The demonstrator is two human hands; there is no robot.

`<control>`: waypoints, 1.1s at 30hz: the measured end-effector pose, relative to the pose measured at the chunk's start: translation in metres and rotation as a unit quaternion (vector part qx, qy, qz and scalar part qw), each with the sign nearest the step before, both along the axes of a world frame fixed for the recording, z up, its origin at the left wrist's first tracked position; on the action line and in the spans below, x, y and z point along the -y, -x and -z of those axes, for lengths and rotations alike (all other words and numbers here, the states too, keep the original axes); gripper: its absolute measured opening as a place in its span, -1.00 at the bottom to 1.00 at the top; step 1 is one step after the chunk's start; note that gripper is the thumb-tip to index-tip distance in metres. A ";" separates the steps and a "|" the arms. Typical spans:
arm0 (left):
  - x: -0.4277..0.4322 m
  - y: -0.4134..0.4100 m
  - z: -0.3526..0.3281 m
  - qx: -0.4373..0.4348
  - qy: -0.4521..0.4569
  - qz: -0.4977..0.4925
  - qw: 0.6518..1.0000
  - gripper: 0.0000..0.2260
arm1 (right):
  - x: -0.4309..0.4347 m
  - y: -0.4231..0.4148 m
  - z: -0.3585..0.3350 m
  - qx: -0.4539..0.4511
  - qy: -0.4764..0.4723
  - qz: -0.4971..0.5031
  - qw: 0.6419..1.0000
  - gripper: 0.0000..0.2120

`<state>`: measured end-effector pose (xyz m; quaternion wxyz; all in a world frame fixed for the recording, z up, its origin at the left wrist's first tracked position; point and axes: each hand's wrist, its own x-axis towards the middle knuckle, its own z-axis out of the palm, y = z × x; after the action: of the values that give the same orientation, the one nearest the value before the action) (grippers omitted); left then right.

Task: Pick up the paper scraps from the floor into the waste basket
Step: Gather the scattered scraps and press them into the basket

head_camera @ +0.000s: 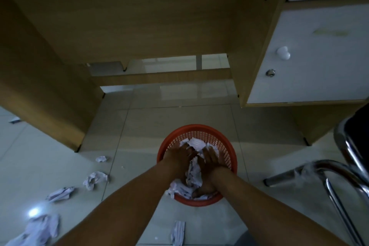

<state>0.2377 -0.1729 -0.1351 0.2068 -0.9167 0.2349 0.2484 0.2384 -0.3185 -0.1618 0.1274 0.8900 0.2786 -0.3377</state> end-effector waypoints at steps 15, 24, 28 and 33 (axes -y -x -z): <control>-0.025 0.031 -0.070 0.038 0.204 -0.234 0.950 -0.58 | 0.004 0.015 -0.108 -0.060 -0.138 0.157 0.976 0.09; -0.057 0.091 -0.080 0.146 0.302 -0.316 0.888 -0.62 | -0.033 0.084 -0.078 0.015 -0.320 0.133 0.938 -0.06; -0.064 0.111 -0.071 0.152 0.327 -0.294 0.885 -0.55 | -0.023 0.091 -0.061 0.055 -0.334 0.131 0.932 -0.52; -0.059 0.119 -0.061 0.164 0.329 -0.246 0.897 -0.72 | -0.016 0.079 -0.057 0.140 -0.377 0.153 0.903 -0.75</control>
<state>0.1188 -0.1141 -0.0739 -0.1389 -0.9887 0.0330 0.0459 0.1591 -0.3023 -0.1051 -0.2332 0.9413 0.2248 -0.0948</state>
